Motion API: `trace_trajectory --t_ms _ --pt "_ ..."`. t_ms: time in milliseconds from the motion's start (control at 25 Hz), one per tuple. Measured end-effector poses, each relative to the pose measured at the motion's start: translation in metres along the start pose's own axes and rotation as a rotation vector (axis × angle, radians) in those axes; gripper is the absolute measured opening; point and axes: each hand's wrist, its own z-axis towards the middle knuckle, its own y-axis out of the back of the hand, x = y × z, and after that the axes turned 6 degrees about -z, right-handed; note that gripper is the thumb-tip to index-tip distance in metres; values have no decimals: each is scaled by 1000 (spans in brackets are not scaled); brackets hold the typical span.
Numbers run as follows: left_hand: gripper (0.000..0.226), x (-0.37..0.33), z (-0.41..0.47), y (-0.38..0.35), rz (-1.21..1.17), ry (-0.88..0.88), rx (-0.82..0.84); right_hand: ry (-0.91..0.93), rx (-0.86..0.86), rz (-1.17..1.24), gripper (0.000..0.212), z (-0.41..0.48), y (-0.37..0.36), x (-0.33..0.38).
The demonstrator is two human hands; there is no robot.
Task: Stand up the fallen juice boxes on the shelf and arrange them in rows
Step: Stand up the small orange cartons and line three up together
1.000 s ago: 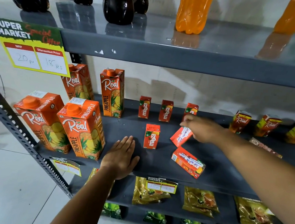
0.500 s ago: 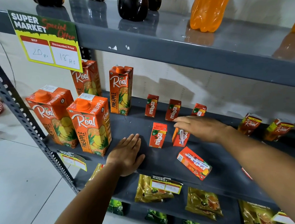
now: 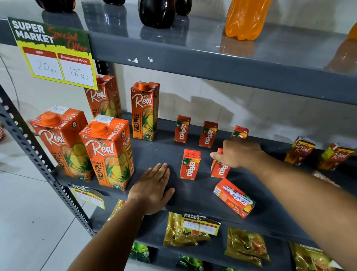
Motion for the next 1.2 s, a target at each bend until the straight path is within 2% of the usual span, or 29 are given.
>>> trace_trajectory --t_ms 160,320,440,560,640,720,840,960,1080,1160,1200 --pt "75 0 -1 0 0 1 -1 -50 36 70 56 3 0 4" --pt "75 -1 -1 1 7 4 4 -26 7 46 84 0 1 -3" --pt "75 0 -1 2 -6 4 7 -4 -47 292 86 -12 7 -25" --pt "74 -1 0 2 -20 1 11 -8 118 470 78 -42 -15 -46" --pt "73 0 0 2 -18 -2 21 -54 296 453 86 -71 -50 -46" --pt "73 0 -1 2 -14 0 23 -73 355 432 78 -93 -84 -36" --pt "72 -2 -1 2 -11 7 27 -104 193 477 49 -104 -100 -35" --pt "72 -1 0 1 -16 6 24 -93 37 455 45 -99 -85 -63" --pt "73 1 0 0 -5 2 19 15 -165 213 45 -82 -66 -82" --pt "73 0 -1 0 5 8 23 29 -203 169 33 -68 -54 -83" --pt "73 0 -1 0 6 13 25 29 -191 169 36 -60 -50 -84"
